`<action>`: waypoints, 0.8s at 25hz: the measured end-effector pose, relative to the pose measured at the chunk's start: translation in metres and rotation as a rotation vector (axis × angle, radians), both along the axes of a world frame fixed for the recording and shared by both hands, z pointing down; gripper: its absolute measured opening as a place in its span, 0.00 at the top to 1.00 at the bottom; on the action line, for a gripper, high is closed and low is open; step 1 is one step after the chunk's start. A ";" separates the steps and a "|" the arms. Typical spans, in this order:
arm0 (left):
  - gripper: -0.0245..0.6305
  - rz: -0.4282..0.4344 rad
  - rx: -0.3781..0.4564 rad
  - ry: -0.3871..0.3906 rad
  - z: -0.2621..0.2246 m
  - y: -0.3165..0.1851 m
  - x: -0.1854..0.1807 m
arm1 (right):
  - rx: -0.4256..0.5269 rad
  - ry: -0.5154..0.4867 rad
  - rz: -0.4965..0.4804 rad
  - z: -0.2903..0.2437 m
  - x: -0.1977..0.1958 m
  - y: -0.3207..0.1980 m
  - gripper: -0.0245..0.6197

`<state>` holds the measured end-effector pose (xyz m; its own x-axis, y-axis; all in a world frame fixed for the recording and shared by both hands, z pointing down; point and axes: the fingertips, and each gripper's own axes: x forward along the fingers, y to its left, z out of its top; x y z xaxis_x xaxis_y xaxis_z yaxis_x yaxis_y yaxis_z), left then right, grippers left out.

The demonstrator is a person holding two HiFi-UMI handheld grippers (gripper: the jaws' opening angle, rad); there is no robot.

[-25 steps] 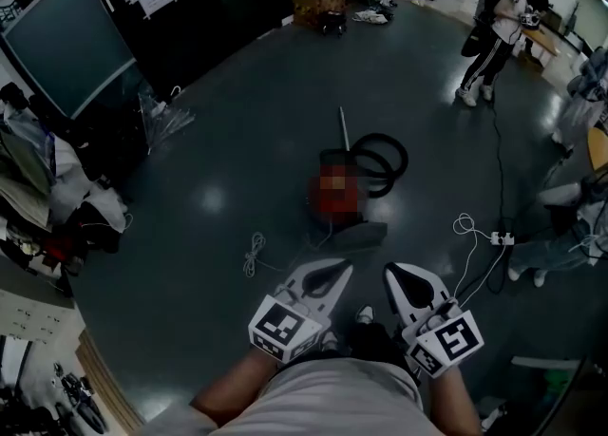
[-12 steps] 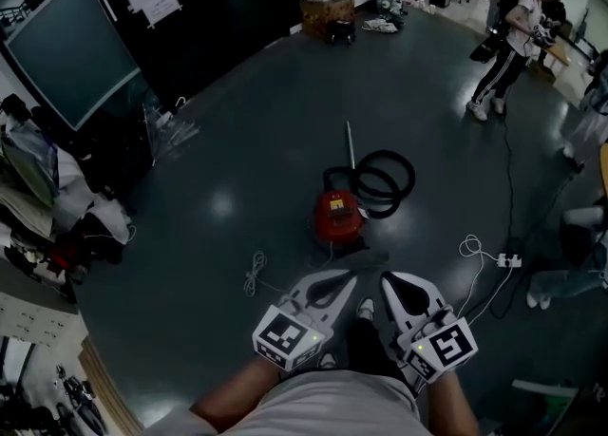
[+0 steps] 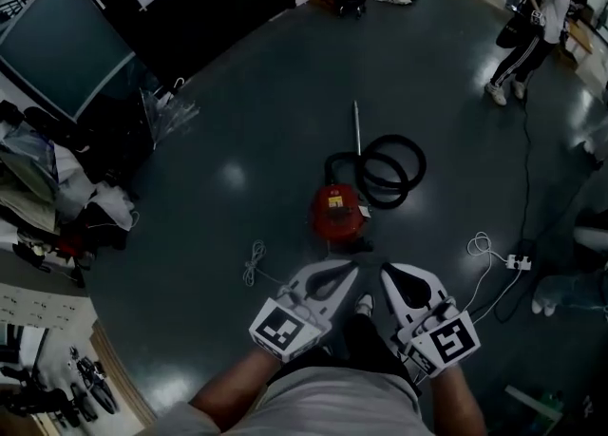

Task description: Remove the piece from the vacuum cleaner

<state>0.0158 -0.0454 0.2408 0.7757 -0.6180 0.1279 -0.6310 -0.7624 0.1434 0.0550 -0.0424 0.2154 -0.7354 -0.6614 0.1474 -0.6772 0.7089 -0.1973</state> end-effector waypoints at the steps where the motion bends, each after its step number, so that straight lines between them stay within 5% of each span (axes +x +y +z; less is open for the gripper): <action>1: 0.96 -0.006 -0.007 0.000 0.005 -0.011 0.001 | -0.002 0.000 -0.011 0.004 0.002 -0.011 0.94; 11: 0.96 -0.049 -0.101 -0.016 0.083 -0.080 -0.009 | -0.103 0.082 -0.044 0.099 -0.001 -0.074 0.94; 20: 0.96 0.058 -0.175 -0.122 0.250 -0.112 -0.016 | -0.278 0.269 -0.050 0.319 -0.004 -0.100 0.93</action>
<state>-0.0004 -0.1572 0.4911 0.7815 -0.5330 0.3243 -0.6076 -0.7682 0.2018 0.0506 -0.1426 0.5340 -0.6760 -0.5338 0.5081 -0.6972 0.6866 -0.2063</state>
